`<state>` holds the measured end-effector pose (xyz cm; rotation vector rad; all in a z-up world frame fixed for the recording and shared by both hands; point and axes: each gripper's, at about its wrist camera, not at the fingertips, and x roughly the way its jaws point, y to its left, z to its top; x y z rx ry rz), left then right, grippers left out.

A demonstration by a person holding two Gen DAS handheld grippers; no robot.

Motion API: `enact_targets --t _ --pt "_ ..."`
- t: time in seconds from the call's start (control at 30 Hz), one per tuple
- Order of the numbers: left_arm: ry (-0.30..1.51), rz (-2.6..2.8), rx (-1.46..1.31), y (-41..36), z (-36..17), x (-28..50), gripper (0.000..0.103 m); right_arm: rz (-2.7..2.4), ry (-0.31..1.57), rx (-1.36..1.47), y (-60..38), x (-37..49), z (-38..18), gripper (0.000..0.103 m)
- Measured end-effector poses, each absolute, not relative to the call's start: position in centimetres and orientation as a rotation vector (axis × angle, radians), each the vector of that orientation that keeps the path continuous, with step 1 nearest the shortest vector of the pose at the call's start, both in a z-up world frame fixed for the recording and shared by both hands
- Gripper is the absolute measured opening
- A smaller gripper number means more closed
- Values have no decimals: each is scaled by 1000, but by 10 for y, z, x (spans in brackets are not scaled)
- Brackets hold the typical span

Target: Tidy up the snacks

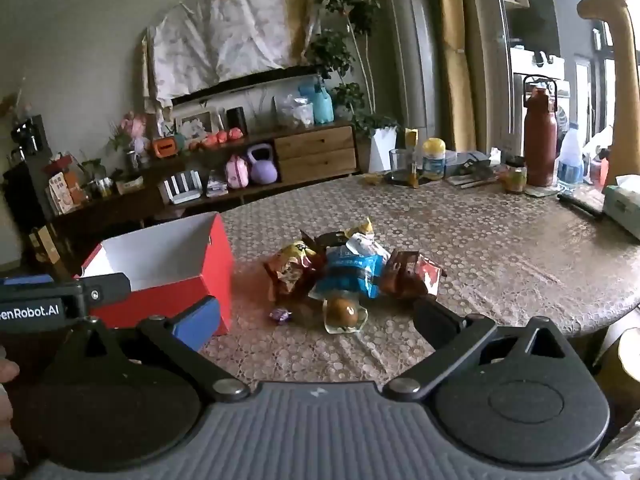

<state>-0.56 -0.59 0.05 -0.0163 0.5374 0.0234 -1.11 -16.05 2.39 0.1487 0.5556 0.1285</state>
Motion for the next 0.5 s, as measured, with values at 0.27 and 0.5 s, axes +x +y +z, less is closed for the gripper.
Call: enact_targets --t 0.27,0.5 --pt "540 24 -17 -6 0 -5 103 127 540 140 -156 -16 20 103" --pt "541 23 -17 -6 1 -4 103 114 503 133 -155 -18 23 103"
